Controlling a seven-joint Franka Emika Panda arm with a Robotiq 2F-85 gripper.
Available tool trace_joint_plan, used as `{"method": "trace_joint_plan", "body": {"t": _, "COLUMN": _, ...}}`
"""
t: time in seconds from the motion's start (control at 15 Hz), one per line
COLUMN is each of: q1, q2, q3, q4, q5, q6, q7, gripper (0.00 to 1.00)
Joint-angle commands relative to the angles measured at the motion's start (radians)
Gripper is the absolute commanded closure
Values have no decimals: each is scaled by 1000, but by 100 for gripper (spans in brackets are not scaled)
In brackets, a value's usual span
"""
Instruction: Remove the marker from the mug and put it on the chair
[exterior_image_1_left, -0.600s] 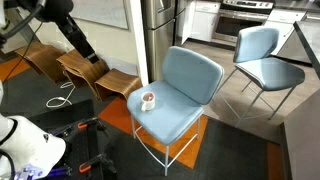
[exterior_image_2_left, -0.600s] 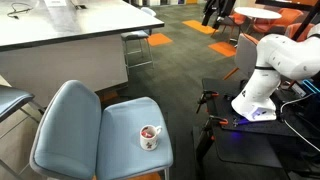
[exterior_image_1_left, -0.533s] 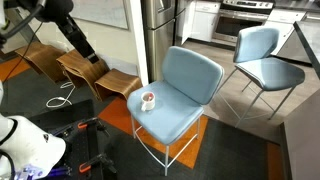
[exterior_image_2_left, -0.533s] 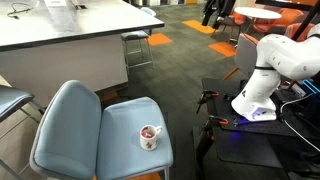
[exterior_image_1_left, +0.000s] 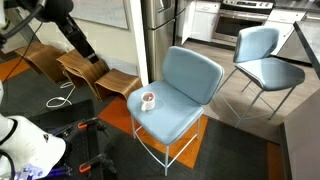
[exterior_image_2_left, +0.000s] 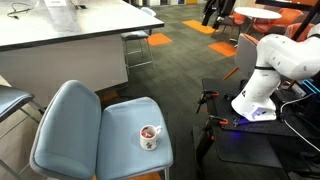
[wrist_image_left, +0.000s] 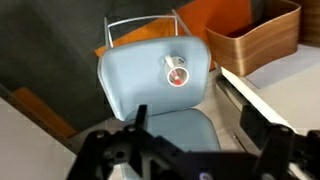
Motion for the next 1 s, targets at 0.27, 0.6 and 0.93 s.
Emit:
{"method": "trace_joint_plan", "body": {"t": 0.27, "q1": 10, "q2": 172, "q3": 20, "q4": 93, "q5": -30, "q6": 46, "q7": -90, "gripper": 0}}
{"method": "trace_joint_plan", "body": {"t": 0.6, "q1": 54, "q2": 449, "q3": 47, "q4": 228, "q5": -13, "q6": 136, "q7": -184, "gripper": 0}}
{"method": "trace_joint_plan", "body": {"t": 0.93, "q1": 69, "q2": 738, "q3": 113, "q4": 314, "q5": 55, "q6": 288, "q7": -204, "gripper": 0}}
